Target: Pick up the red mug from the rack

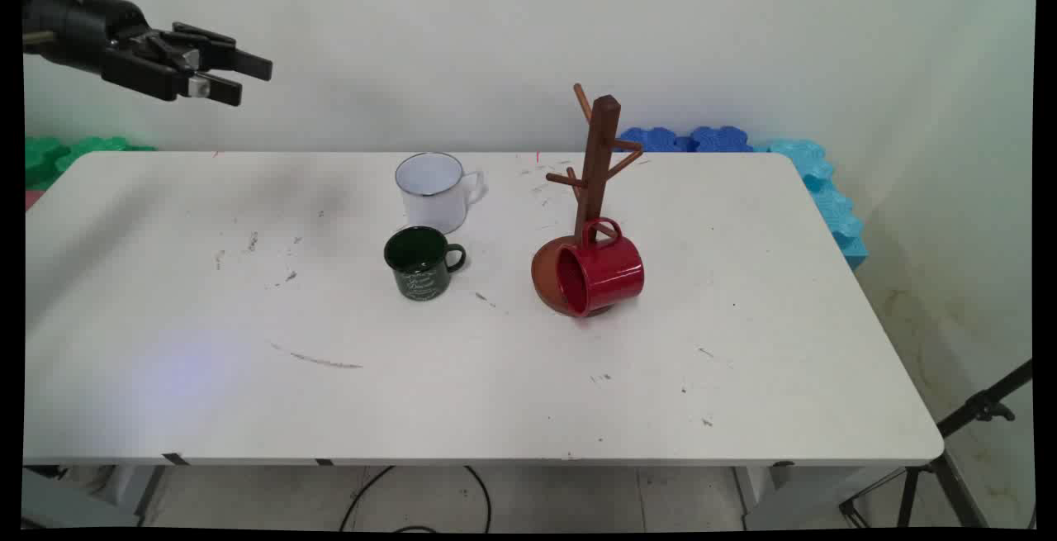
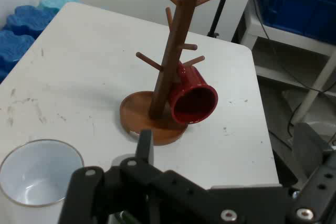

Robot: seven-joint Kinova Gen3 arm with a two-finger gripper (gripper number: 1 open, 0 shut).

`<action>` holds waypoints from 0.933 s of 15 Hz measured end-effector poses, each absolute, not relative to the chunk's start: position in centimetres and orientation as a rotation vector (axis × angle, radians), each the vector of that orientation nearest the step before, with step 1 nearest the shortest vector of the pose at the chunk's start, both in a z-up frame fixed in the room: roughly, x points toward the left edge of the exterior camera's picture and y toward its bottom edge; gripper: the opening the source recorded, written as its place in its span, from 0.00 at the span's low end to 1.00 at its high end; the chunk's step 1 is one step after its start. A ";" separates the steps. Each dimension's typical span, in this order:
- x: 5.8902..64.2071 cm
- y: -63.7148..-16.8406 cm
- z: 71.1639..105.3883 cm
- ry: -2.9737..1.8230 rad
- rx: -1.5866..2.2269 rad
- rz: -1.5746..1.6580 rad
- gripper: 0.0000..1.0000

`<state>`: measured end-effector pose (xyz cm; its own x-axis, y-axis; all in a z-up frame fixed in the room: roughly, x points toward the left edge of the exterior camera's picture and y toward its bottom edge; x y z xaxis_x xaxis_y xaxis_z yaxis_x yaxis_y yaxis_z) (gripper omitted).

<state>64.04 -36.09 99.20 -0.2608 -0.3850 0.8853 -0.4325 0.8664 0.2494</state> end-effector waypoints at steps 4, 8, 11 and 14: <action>63.4 -36.0 99.0 -1.864 0.646 0.073 1.00; 60.7 -36.0 99.2 -1.824 0.707 0.135 1.00; 58.2 -36.1 98.2 -1.809 0.783 0.176 1.00; 54.8 -36.2 96.4 -1.805 0.847 0.193 1.00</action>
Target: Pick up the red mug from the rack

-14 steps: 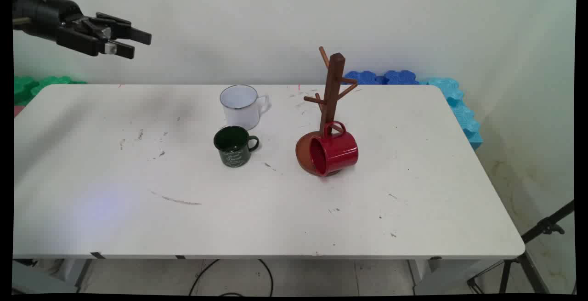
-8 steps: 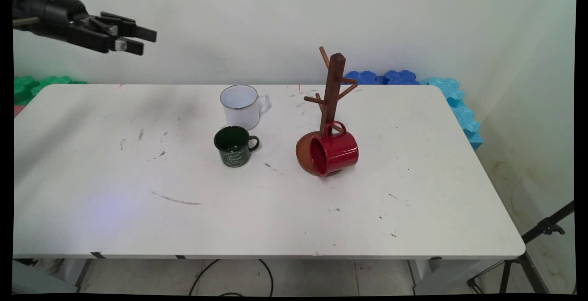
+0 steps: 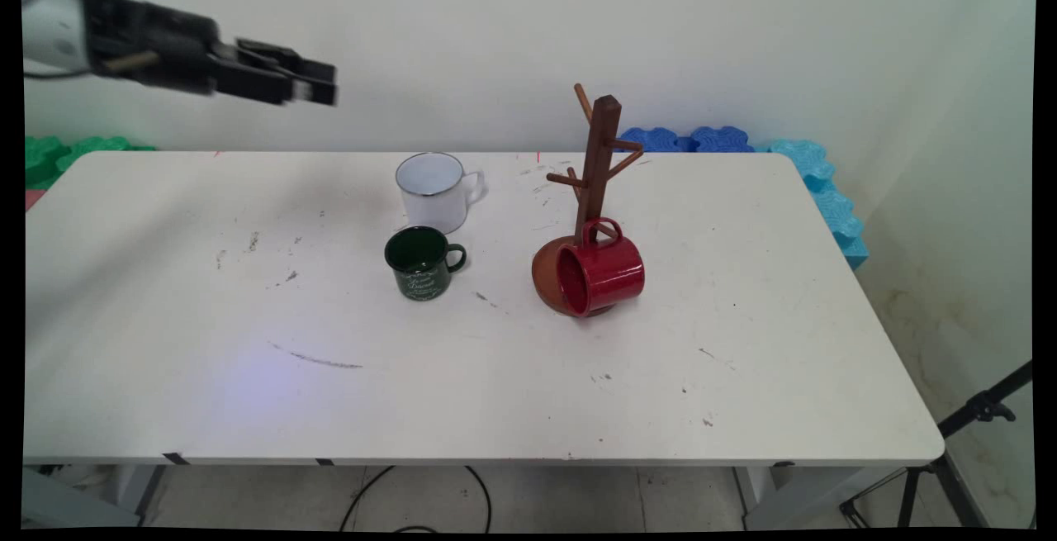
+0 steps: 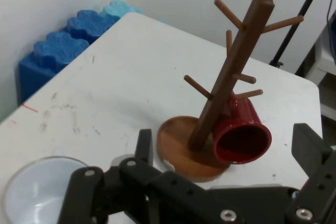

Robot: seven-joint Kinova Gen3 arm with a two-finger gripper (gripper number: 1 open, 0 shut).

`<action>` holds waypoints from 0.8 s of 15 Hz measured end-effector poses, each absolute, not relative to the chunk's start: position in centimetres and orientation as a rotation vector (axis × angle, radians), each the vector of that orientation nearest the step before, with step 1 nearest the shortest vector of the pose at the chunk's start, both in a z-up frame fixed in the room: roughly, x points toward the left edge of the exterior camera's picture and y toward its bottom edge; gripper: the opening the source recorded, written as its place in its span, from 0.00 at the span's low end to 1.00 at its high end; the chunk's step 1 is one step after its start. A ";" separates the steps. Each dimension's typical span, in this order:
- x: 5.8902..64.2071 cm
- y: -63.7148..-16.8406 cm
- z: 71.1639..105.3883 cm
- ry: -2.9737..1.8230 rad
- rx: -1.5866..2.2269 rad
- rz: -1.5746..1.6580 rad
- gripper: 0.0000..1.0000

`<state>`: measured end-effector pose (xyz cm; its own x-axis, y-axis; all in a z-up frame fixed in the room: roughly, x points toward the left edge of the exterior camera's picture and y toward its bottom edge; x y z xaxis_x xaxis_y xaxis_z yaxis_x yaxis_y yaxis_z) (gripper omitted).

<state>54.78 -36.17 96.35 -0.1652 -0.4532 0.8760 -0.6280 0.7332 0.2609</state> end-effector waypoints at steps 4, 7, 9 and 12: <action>49.2 -35.6 94.3 -1.807 0.899 0.196 1.00; 45.4 -35.0 93.7 -1.806 0.879 0.195 1.00; 43.0 -34.5 93.6 -1.809 0.859 0.203 1.00; 38.6 -33.9 92.8 -1.838 0.847 0.216 1.00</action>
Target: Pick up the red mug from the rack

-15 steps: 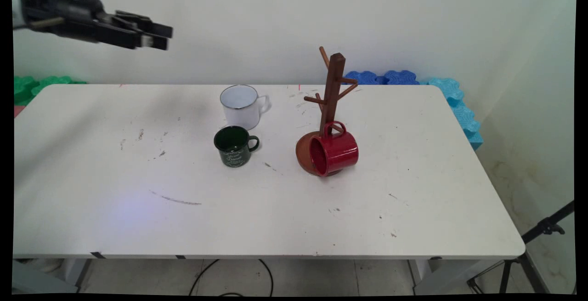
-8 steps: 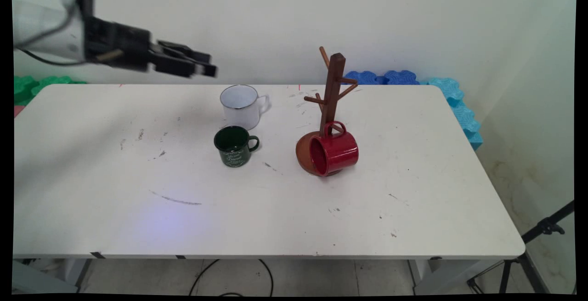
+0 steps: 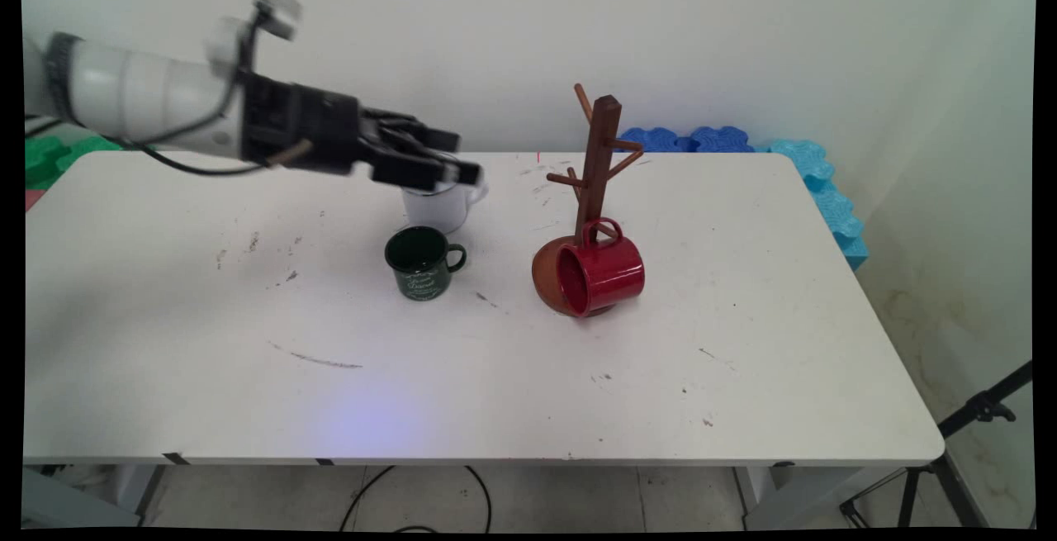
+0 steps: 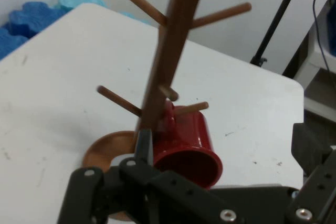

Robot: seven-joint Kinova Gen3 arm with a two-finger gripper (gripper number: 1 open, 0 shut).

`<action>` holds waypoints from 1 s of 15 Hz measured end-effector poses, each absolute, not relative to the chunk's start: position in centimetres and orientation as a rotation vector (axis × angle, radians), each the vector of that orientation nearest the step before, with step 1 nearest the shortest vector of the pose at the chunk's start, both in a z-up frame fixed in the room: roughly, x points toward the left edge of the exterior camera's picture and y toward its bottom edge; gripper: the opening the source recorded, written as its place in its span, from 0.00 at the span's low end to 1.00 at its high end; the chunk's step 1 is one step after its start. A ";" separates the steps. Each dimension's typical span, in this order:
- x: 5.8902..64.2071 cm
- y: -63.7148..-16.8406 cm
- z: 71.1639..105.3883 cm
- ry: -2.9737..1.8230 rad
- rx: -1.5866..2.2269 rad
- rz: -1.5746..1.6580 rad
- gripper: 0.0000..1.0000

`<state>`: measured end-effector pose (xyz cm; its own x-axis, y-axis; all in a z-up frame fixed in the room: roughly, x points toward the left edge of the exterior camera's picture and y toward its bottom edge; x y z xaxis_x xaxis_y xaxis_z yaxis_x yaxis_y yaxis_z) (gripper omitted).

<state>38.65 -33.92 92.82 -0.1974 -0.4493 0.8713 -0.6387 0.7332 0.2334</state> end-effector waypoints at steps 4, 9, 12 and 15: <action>34.9 -33.7 91.0 -1.884 0.871 0.212 1.00; 31.1 -33.7 88.0 -1.927 0.928 0.213 1.00; 29.2 -33.8 85.6 -1.942 0.975 0.215 1.00; 27.7 -33.7 83.7 -1.939 1.009 0.207 1.00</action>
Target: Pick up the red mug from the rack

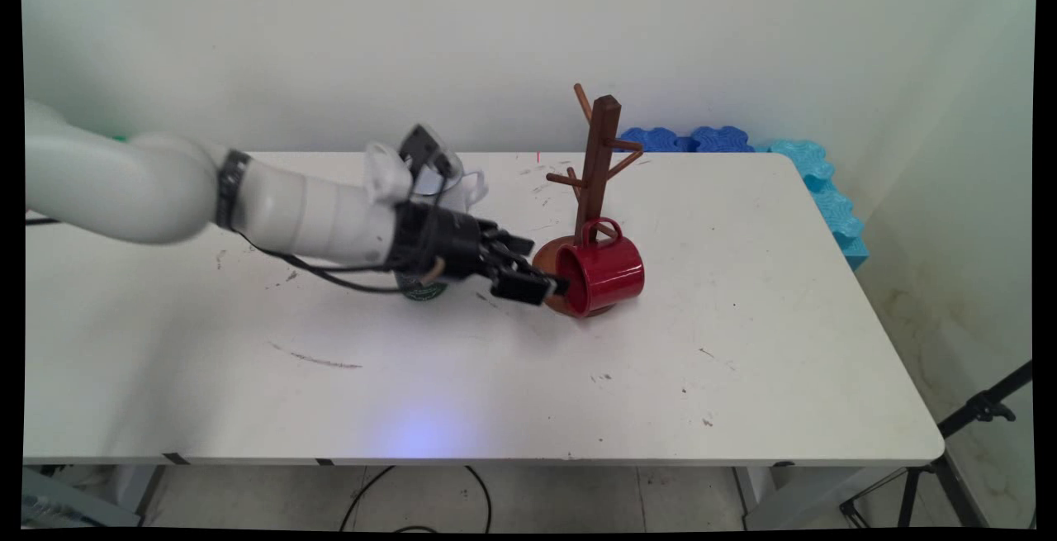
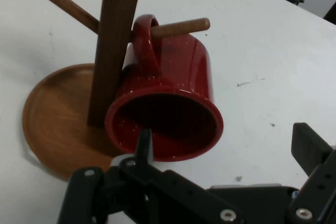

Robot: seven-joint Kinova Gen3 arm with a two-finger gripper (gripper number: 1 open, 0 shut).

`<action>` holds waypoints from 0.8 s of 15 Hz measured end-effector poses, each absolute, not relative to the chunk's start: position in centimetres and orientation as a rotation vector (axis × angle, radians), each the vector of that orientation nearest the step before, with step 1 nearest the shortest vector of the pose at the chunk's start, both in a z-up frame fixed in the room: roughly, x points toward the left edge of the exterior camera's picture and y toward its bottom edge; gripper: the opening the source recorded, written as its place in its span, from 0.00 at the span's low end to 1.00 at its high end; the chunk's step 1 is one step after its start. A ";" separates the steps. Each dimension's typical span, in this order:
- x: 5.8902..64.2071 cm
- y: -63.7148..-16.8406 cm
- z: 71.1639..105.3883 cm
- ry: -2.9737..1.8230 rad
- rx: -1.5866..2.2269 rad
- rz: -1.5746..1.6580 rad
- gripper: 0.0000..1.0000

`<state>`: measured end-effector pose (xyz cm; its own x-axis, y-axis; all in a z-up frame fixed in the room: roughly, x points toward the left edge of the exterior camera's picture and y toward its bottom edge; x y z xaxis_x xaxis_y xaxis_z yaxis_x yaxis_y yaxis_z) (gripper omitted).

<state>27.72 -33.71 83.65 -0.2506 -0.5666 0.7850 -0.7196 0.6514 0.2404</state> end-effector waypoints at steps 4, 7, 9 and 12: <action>25.7 -34.1 81.1 -1.922 1.045 0.202 1.00; 24.5 -34.8 79.3 -1.901 1.066 0.198 1.00; 23.9 -35.2 78.5 -1.890 1.071 0.197 1.00; 22.8 -36.2 77.2 -1.868 1.072 0.198 1.00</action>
<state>22.83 -36.18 77.15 -0.1754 -0.5912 0.7872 -0.7428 0.6042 0.2882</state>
